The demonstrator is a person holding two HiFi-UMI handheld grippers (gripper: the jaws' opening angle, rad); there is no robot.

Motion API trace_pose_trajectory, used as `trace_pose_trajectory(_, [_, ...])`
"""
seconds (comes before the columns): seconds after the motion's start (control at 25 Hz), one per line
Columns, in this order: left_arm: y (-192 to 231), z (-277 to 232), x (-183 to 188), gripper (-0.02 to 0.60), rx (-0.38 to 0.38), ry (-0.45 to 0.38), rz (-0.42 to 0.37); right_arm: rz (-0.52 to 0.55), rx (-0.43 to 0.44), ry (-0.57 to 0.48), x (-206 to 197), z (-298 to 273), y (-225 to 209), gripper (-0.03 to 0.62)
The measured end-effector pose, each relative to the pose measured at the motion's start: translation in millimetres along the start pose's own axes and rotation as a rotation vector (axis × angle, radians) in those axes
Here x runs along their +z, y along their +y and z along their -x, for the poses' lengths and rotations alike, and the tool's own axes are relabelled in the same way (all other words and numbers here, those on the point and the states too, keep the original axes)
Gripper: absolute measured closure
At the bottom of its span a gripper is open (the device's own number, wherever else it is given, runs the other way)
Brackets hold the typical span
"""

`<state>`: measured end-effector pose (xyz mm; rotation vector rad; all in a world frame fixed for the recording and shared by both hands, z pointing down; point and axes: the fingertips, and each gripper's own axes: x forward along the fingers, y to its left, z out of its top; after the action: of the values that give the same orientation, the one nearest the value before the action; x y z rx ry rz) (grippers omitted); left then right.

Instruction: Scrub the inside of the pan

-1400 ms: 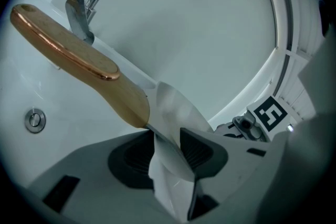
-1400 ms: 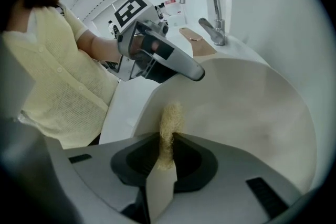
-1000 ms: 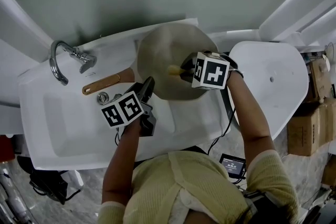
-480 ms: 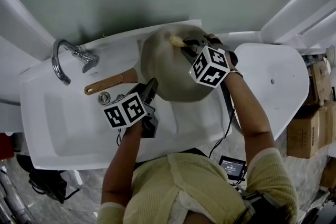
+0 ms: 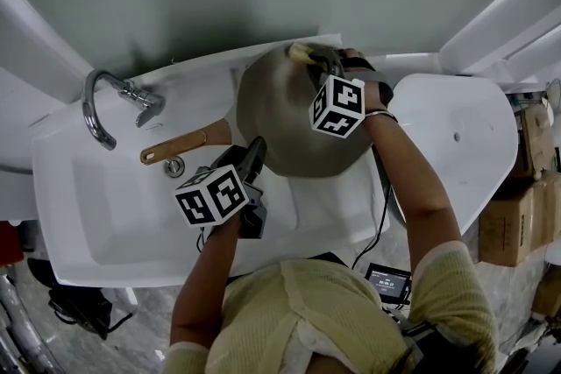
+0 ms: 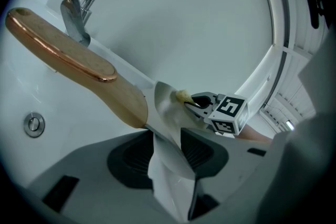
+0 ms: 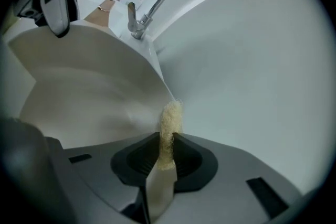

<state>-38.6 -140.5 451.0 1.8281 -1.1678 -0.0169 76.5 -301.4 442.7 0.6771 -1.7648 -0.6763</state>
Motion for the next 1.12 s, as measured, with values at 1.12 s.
trace_pose_trajectory(1.12, [0,-1,-1,0.374,-0.007,0.023,-0.031,-0.109,0.251,0.001,24,-37,54,0.513])
